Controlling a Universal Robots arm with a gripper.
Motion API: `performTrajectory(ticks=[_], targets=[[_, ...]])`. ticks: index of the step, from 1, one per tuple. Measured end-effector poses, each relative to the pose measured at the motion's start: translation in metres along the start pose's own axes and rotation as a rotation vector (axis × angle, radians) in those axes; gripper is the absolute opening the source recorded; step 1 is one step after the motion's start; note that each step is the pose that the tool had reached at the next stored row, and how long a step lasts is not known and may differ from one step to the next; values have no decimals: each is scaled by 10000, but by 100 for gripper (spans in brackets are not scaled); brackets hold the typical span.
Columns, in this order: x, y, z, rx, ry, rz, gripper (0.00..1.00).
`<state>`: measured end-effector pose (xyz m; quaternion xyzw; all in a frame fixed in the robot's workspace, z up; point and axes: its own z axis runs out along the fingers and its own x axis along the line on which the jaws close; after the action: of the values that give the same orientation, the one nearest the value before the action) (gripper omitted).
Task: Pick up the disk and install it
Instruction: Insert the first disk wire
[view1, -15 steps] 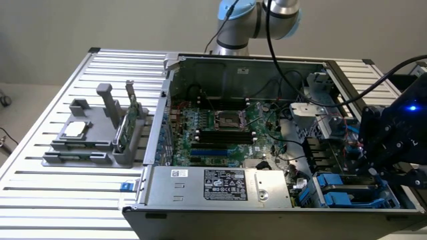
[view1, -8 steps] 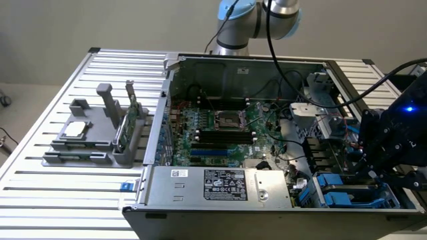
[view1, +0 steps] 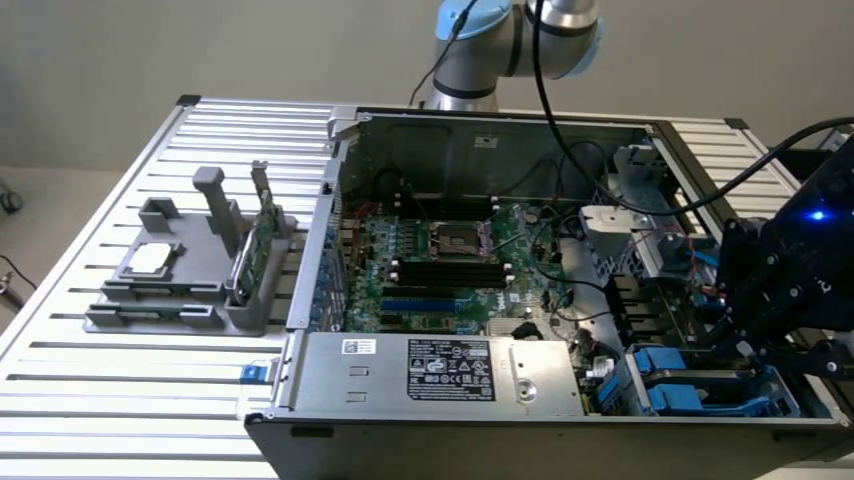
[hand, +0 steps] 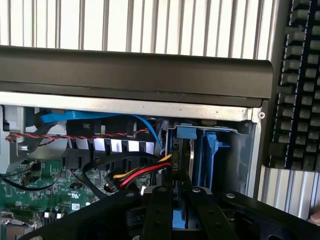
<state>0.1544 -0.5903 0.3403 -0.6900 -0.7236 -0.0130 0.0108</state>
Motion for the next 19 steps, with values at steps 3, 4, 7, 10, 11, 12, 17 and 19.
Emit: performTrajectory(ticks=[3, 4, 7, 10, 11, 12, 17, 19], targets=[[11, 1, 0, 51, -68, 67, 17], [14, 2, 1, 68, -86, 90, 17], [24, 8, 1, 121, -139, 161, 17], [38, 20, 1, 166, -191, 214, 17], [43, 28, 2, 182, -209, 228, 17], [47, 37, 2, 197, -227, 241, 17], [55, 53, 3, 279, -291, 381, 17], [59, 53, 4, 308, -318, 467, 17]])
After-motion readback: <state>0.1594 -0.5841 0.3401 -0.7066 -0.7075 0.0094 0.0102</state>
